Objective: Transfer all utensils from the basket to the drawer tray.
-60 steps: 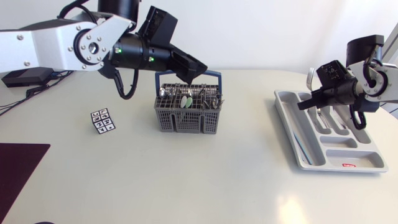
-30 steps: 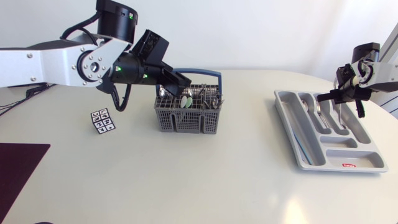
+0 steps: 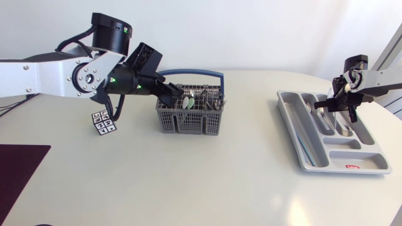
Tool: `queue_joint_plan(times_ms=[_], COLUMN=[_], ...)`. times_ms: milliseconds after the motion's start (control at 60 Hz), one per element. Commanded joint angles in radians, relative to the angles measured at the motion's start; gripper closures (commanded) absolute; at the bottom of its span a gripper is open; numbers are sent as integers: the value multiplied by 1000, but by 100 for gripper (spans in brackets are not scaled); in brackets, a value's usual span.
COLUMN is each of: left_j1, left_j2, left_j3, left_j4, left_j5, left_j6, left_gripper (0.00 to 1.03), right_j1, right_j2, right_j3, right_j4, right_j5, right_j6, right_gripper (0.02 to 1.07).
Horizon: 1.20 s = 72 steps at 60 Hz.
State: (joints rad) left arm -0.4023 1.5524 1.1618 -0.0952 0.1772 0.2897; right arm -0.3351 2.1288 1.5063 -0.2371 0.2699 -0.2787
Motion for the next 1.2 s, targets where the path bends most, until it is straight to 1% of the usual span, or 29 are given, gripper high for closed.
queue_joint_plan(times_ms=[0, 50, 100, 167, 217, 233, 300, 350, 400, 433, 483, 650, 717, 783, 850, 967, 1050, 1100, 1150, 1167, 1183], left_j1=[25, 37, 54, 86, 97, 114, 141, 157, 169, 183, 201, 269, 292, 326, 344, 344, 322, 318, 313, 313, 313], left_j2=[-32, -41, -51, -63, -64, -64, -64, -58, -55, -49, -32, 54, 95, 158, 213, 284, 319, 339, 364, 364, 383], left_j3=[-40, -48, -56, -68, -71, -74, -79, -83, -91, -102, -108, -86, -76, -48, -24, 24, 62, 90, 128, 131, 157], left_j4=[8, 9, 12, 22, 25, 26, 28, 31, 40, 55, 68, 71, 72, 68, 68, 60, 49, 32, -1, -3, -23], left_j5=[-4, -4, -4, -4, -4, -4, -4, -4, -4, -4, -7, -13, -13, -13, -12, -7, 8, 36, 64, 65, 90], left_j6=[19, 17, 17, 14, 14, 14, 14, 19, 19, 19, 20, 22, 31, 35, 42, 42, 34, 20, 9, 8, -15], left_gripper=[10, 10, 9, 9, 9, 9, 9, 9, 9, 9, 9, 9, 9, 9, 9, 9, 9, 9, 16, 16, 19], right_j1=[7, 13, 22, 47, 68, 82, 133, 171, 206, 248, 295, 435, 469, 496, 510, 541, 551, 554, 558, 559, 561], right_j2=[-6, -44, -95, -170, -221, -245, -303, -345, -368, -392, -406, -418, -418, -411, -394, -322, -256, -225, -201, -193, -184], right_j3=[6, -18, -52, -106, -144, -161, -212, -250, -274, -301, -324, -363, -362, -342, -307, -230, -173, -141, -118, -110, -101], right_j4=[-21, -16, -1, 19, 30, 35, 39, 47, 47, 50, 50, 48, 39, 13, -24, -77, -105, -125, -130, -130, -130], right_j5=[0, -9, -21, -34, -55, -60, -66, -89, -90, -115, -127, -175, -189, -236, -293, -371, -440, -475, -489, -489, -489], right_j6=[44, 53, 56, 56, 55, 55, 53, 52, 50, 50, 53, 62, 69, 96, 128, 190, 245, 276, 292, 297, 305], right_gripper=[26, 13, 10, 10, 10, 10, 10, 10, 10, 10, 10, 10, 10, 10, 10, 10, 10, 14, 18, 19, 22])
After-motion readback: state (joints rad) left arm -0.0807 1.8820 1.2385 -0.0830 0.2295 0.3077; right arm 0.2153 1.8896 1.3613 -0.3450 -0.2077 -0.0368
